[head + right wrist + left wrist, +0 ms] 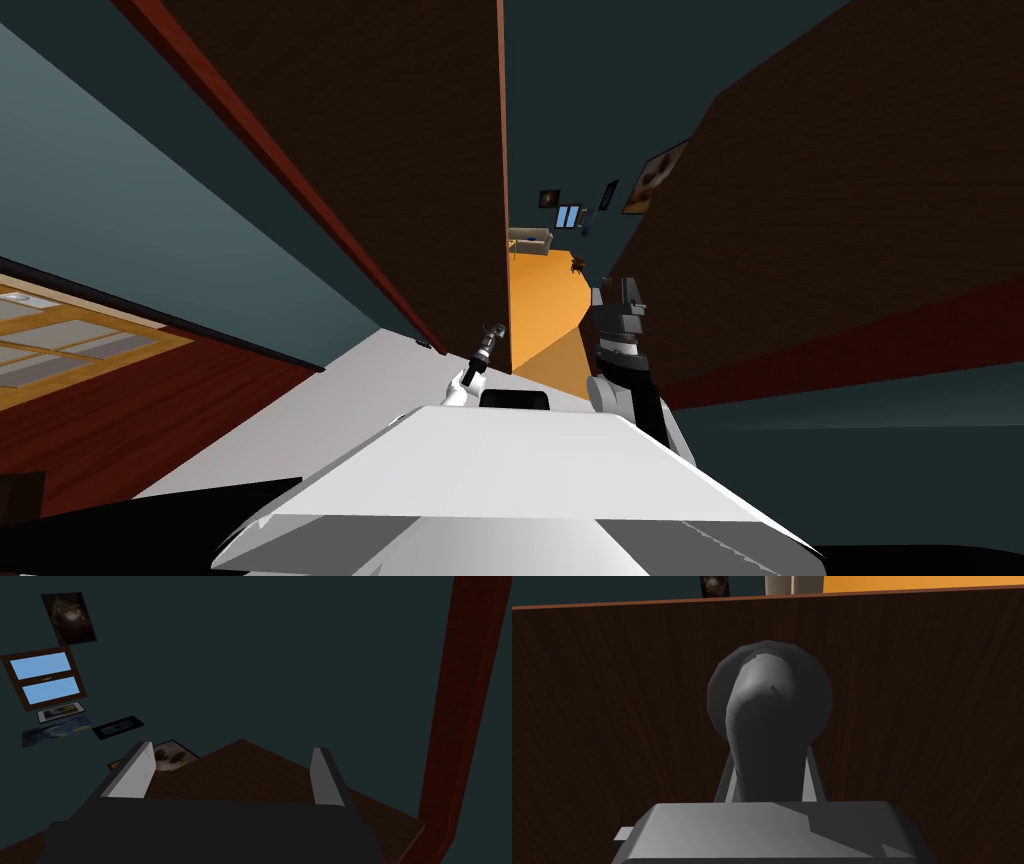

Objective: Push the door open

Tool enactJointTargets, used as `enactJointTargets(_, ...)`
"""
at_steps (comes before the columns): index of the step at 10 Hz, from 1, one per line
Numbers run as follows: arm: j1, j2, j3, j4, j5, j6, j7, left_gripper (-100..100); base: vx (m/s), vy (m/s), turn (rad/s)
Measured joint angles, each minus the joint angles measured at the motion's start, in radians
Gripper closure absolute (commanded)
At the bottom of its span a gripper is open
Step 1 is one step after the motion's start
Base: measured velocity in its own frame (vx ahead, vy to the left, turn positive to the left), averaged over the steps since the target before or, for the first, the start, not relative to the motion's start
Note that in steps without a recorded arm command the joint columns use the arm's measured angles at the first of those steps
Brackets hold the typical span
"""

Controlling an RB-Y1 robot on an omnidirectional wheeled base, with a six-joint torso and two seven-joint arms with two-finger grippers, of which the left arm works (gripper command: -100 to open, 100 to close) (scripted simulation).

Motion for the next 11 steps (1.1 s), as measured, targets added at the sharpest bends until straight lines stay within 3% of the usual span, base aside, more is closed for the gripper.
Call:
enactJointTargets(2,0.014,0.007,0.006,-0.007,0.004,0.015,-0.004,100,0.140,-0.088,0.040)
enactJointTargets(5,0.012,0.017,0.028,-0.002,0.015,0.012,-0.016,100,0.161,-0.090,0.040)
enactJointTargets(6,0.008,0.019,0.038,0.004,0.020,0.008,-0.019,100,0.212,-0.118,0.058)
enactJointTargets(7,-0.012,0.022,0.052,0.042,0.028,-0.011,-0.024,100,0.138,-0.065,0.016)
enactJointTargets(8,0.017,0.029,0.050,-0.010,0.027,0.006,-0.023,100,0.126,-0.075,0.065)
enactJointTargets(9,0.014,0.031,0.061,-0.011,0.032,0.010,-0.026,100,0.150,-0.112,0.081)
enactJointTargets(11,-0.012,0.033,0.088,0.045,0.046,-0.015,-0.040,100,0.141,-0.071,0.029)
